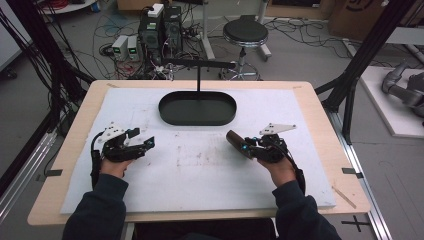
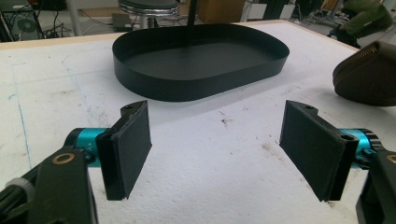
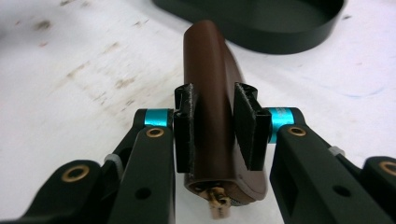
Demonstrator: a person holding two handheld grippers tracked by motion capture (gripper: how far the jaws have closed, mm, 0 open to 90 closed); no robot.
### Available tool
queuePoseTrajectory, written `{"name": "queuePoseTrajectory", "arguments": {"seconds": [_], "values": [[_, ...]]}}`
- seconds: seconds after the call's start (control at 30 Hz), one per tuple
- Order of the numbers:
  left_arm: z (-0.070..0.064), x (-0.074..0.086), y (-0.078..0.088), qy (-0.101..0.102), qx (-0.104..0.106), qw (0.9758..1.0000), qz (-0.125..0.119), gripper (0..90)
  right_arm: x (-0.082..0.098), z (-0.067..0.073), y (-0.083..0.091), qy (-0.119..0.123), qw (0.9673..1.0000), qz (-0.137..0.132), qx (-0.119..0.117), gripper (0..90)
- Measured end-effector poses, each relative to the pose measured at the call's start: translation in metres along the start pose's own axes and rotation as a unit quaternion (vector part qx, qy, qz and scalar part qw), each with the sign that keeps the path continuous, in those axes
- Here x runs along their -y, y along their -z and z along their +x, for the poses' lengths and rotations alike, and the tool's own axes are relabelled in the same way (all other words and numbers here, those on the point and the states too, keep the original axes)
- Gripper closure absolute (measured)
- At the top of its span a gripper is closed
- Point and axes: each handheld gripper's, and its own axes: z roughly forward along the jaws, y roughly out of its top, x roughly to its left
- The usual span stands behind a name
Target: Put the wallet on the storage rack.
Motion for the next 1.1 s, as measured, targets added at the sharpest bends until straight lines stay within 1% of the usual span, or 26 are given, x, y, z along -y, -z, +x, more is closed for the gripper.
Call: {"name": "queuePoseTrajectory", "arguments": {"seconds": [0.03, 0.07, 0.1, 0.13, 0.17, 0.23, 0.3, 0.37, 0.43, 0.53, 0.67, 0.7, 0.73, 0.87, 0.97, 1.0, 1.03, 1.1], "values": [[0.000, 0.000, 0.000, 0.000, 0.000, 1.0000, 0.000, 24.6, 0.000, 0.000, 0.000, 0.000, 1.0000, 0.000, 0.000, 70.9], [0.000, 0.000, 0.000, 0.000, 0.000, 1.0000, 0.000, 24.6, 0.000, -0.002, 0.003, -0.003, 0.9997, -0.010, 0.023, 68.6], [0.000, 0.000, 0.000, 0.000, 0.000, 1.0000, 0.000, 24.6, 0.000, -0.004, 0.004, -0.009, 0.9993, -0.016, 0.033, 68.0], [0.000, 0.000, 0.000, 0.000, 0.000, 1.0000, 0.000, 24.6, 0.000, -0.004, 0.004, -0.009, 0.9993, -0.016, 0.033, 68.0], [0.000, 0.000, 0.000, 0.000, 0.000, 1.0000, 0.000, 24.6, 0.001, -0.006, 0.005, -0.016, 0.9988, -0.020, 0.041, 67.8], [0.000, 0.000, 0.000, -0.001, 0.000, 1.0000, 0.001, 24.6, 0.002, -0.009, 0.006, -0.021, 0.9980, -0.023, 0.056, 67.4], [0.000, 0.000, 0.000, 0.000, 0.001, 1.0000, 0.002, 24.7, 0.003, -0.011, 0.007, -0.025, 0.9980, -0.025, 0.053, 67.1], [0.000, 0.000, 0.000, -0.001, 0.001, 1.0000, 0.002, 24.7, 0.003, -0.011, 0.007, -0.020, 0.9977, -0.029, 0.057, 66.0], [0.000, 0.000, 0.000, -0.001, 0.000, 1.0000, 0.001, 24.7, 0.003, -0.011, 0.007, -0.018, 0.9973, -0.032, 0.064, 62.8], [0.000, 0.000, 0.000, -0.001, 0.001, 1.0000, 0.002, 24.7, 0.003, -0.011, 0.007, -0.017, 0.9969, -0.035, 0.068, 58.8], [0.000, 0.000, 0.000, -0.001, 0.000, 1.0000, 0.001, 24.7, 0.004, -0.011, 0.008, -0.018, 0.9969, -0.040, 0.066, 53.8], [0.000, 0.000, 0.000, -0.001, 0.000, 1.0000, 0.001, 24.7, 0.004, -0.011, 0.008, -0.018, 0.9969, -0.040, 0.066, 53.8], [0.000, 0.000, 0.000, 0.000, 0.000, 1.0000, 0.001, 24.7, 0.003, -0.011, 0.008, -0.013, 0.9966, -0.046, 0.067, 53.2], [0.000, 0.000, 0.000, -0.001, 0.000, 1.0000, 0.001, 24.7, 0.003, -0.009, 0.009, -0.011, 0.9963, -0.050, 0.069, 52.0], [-0.001, 0.000, 0.000, -0.001, 0.001, 1.0000, 0.001, 24.7, 0.003, -0.008, 0.010, -0.001, 0.9961, -0.059, 0.066, 46.9], [0.000, 0.000, 0.000, 0.000, 0.000, 1.0000, 0.000, 24.7, 0.004, -0.007, 0.011, 0.005, 0.9957, -0.063, 0.068, 43.9], [0.000, 0.000, 0.000, 0.000, 0.001, 1.0000, 0.000, 24.7, 0.004, -0.007, 0.011, 0.005, 0.9957, -0.063, 0.068, 43.9], [0.000, 0.000, 0.000, 0.000, 0.001, 1.0000, 0.000, 24.7, 0.004, -0.006, 0.011, 0.022, 0.9944, -0.074, 0.072, 37.3]]}}
